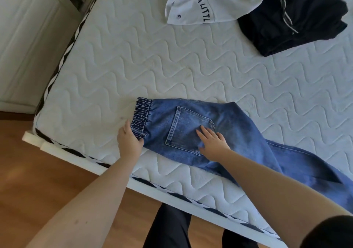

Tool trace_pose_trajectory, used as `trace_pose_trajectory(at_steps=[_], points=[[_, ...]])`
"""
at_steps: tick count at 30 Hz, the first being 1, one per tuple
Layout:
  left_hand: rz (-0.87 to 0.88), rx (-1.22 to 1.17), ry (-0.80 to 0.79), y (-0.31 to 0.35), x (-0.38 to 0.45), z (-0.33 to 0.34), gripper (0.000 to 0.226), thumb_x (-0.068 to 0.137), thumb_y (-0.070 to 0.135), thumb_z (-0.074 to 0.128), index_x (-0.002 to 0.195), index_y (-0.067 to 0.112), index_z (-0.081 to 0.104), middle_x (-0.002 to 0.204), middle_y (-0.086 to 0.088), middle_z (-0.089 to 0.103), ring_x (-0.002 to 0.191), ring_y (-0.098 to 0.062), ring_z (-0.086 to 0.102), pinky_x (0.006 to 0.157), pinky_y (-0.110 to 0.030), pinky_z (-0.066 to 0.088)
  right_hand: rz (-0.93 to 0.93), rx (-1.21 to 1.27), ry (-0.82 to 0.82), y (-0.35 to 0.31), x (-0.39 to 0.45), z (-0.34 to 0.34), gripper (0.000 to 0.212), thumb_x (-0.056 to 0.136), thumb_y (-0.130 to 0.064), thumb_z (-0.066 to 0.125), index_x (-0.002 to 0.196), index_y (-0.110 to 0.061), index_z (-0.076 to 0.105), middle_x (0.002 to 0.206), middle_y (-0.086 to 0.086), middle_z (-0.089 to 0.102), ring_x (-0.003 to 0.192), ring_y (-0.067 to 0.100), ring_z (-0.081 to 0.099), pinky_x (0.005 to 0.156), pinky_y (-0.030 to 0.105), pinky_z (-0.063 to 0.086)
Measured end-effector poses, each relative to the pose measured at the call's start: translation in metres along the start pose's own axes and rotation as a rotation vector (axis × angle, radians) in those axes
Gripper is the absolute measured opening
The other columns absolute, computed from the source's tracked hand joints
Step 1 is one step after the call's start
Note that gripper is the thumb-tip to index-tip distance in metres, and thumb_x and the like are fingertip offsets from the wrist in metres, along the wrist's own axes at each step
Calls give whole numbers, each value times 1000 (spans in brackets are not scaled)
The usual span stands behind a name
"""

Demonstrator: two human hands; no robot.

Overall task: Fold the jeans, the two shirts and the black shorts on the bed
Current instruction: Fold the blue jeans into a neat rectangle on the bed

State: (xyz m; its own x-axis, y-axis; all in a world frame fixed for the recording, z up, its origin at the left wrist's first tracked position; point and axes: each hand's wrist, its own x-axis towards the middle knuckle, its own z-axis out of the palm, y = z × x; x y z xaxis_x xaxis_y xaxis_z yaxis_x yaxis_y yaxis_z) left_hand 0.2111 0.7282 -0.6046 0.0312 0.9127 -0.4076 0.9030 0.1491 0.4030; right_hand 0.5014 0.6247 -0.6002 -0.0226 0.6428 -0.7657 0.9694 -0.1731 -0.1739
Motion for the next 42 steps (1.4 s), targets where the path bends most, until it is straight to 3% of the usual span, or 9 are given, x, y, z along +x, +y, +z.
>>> trace_pose_trajectory(at_steps=[5, 10, 17, 20, 24, 26, 35, 39, 42], points=[[432, 350, -46, 32, -27, 13, 77, 78, 9, 73, 148, 13, 41, 151, -18, 40, 140, -39, 37, 109, -55, 37, 77, 11, 46, 30, -22, 11, 67, 101, -45, 37, 157, -28, 5, 165, -3, -4, 151, 20, 2, 121, 43, 6], [728, 419, -303, 77, -60, 46, 70, 73, 10, 76, 139, 15, 54, 142, -13, 53, 130, -33, 51, 102, -46, 46, 218, 69, 106, 75, -65, 32, 64, 101, -44, 37, 157, -25, 12, 164, -1, 4, 150, 21, 8, 121, 41, 8], [938, 473, -447, 161, -111, 106, 58, 60, 4, 79, 117, 9, 69, 120, -16, 65, 108, -35, 65, 83, -43, 55, 322, 256, 233, 143, -126, 62, 63, 100, -38, 44, 156, -23, 18, 163, 1, 14, 150, 22, 12, 120, 39, 10], [994, 490, -514, 200, -142, 136, 58, 59, 4, 79, 116, 11, 70, 116, -14, 65, 103, -33, 66, 78, -40, 55, 407, 363, 258, 173, -157, 83, 62, 99, -35, 44, 155, -24, 20, 162, 3, 16, 149, 24, 14, 120, 40, 11], [1020, 534, -623, 254, -189, 175, 57, 91, 9, 51, 148, 16, 43, 153, -11, 37, 140, -30, 36, 109, -40, 32, 518, 472, 222, 217, -201, 123, 65, 100, -37, 44, 156, -23, 15, 163, 4, 13, 149, 25, 13, 120, 42, 13], [1021, 551, -646, 278, -208, 194, 56, 97, 12, 43, 152, 19, 34, 159, -7, 26, 145, -25, 24, 115, -36, 22, 575, 525, 216, 241, -223, 147, 67, 98, -38, 45, 156, -24, 14, 163, 3, 13, 149, 25, 12, 119, 41, 13], [1167, 857, -682, 341, -272, 283, 72, 95, 23, 54, 156, 28, 17, 164, -4, 13, 150, -24, 13, 122, -39, 7, 977, 805, 348, 337, -291, 219, 94, 89, -46, 60, 156, -24, -2, 164, 0, -4, 149, 23, 11, 119, 47, 9], [1104, 1020, -689, 349, -286, 309, 77, 90, 20, 60, 154, 31, 19, 150, -2, 32, 137, -24, 35, 117, -40, 20, 1153, 943, 355, 363, -292, 232, 108, 84, -53, 67, 155, -23, -8, 164, 2, -3, 149, 25, 10, 117, 53, 7], [1044, 1039, -629, 350, -284, 314, 78, 85, 13, 67, 149, 29, 25, 136, -2, 46, 122, -25, 47, 103, -38, 35, 1203, 1289, 427, 374, -288, 241, 106, 81, -42, 75, 155, -18, 3, 156, 8, 24, 139, 33, 34, 114, 52, 29]])
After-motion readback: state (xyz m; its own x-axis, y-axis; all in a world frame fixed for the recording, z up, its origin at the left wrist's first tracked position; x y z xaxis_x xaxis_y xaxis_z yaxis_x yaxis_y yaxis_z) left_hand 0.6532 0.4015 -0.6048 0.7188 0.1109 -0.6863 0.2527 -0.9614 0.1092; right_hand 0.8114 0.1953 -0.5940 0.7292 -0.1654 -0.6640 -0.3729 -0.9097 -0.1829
